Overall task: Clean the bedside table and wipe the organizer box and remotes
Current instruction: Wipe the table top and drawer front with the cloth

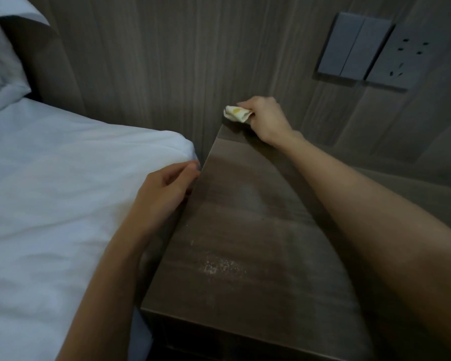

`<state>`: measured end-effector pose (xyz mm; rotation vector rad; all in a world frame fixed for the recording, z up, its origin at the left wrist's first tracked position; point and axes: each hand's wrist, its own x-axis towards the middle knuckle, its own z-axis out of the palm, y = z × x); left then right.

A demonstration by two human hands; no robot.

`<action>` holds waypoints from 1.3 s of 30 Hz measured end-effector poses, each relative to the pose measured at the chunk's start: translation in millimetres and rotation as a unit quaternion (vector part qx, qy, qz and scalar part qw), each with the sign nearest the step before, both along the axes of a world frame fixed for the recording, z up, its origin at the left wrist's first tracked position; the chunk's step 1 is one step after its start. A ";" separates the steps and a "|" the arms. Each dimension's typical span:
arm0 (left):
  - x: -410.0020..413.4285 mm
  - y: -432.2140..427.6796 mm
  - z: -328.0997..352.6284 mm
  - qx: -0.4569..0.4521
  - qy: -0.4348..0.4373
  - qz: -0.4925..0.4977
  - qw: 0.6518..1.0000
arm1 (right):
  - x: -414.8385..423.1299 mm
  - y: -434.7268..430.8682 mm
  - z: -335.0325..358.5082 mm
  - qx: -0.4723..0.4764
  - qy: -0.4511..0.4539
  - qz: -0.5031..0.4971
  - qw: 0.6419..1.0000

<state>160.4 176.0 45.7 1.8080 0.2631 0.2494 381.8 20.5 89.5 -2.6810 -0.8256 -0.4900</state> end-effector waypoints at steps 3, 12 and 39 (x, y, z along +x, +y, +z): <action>0.8 0.3 -1.2 -0.016 -0.008 -0.008 1.000 | -0.9 14.6 -17.7 -0.066 0.009 0.014 0.998; -1.2 -0.5 0.4 -0.018 -0.011 -0.016 1.000 | 2.2 13.0 -16.2 -0.104 0.091 0.024 0.990; -96.6 -19.8 10.4 -0.055 0.010 0.051 0.997 | -293.0 -102.5 -1.8 -0.056 0.148 0.166 0.973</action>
